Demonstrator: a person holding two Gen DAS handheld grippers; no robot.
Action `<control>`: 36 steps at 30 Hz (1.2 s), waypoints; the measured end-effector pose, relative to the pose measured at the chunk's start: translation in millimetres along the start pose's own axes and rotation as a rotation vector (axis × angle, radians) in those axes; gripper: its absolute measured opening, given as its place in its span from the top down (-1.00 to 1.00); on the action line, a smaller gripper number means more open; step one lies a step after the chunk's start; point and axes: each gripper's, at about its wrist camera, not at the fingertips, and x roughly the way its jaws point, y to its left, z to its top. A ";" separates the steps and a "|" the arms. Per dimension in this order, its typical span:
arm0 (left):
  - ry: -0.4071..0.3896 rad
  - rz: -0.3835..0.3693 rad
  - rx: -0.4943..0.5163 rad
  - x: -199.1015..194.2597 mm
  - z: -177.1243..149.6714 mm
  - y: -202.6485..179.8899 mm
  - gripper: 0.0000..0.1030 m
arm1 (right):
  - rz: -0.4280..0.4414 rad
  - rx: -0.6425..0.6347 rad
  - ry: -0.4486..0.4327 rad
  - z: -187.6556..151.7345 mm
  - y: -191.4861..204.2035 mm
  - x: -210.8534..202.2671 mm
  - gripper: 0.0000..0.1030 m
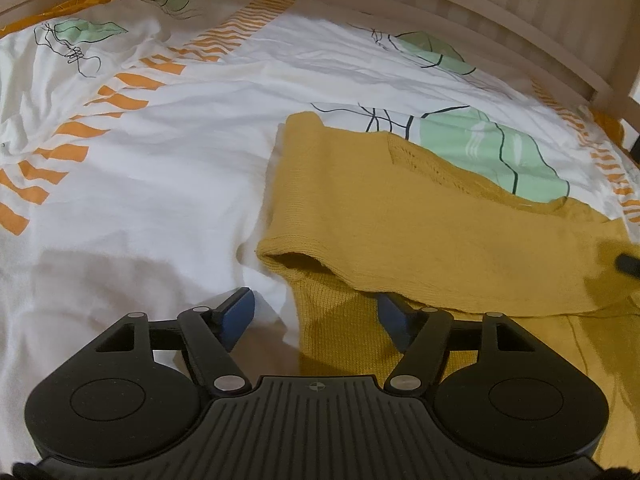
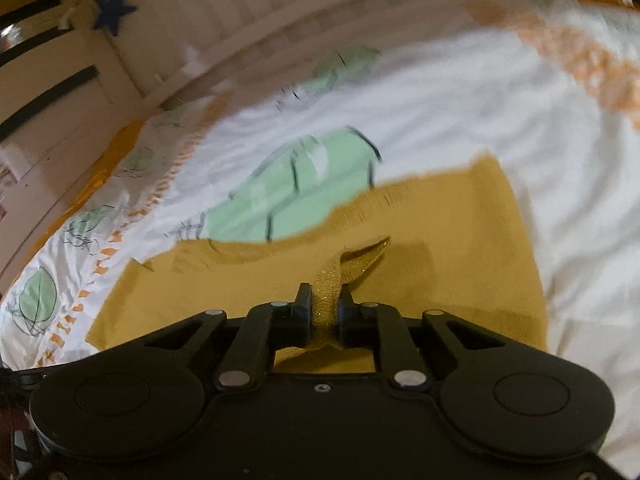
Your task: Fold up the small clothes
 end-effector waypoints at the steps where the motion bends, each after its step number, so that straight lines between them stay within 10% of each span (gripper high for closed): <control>1: 0.000 -0.001 -0.002 0.0 0.0 0.5 -0.30 | -0.008 -0.016 -0.021 4.2 1.9 -4.4 0.62; 27: 0.011 0.000 0.008 1.0 0.7 0.1 -0.32 | -0.282 0.035 0.025 -2.5 -48.9 2.4 0.58; 36: 0.022 0.019 0.021 2.9 -0.2 -6.8 -0.47 | -0.306 0.002 0.015 -2.2 -36.5 -0.6 -0.17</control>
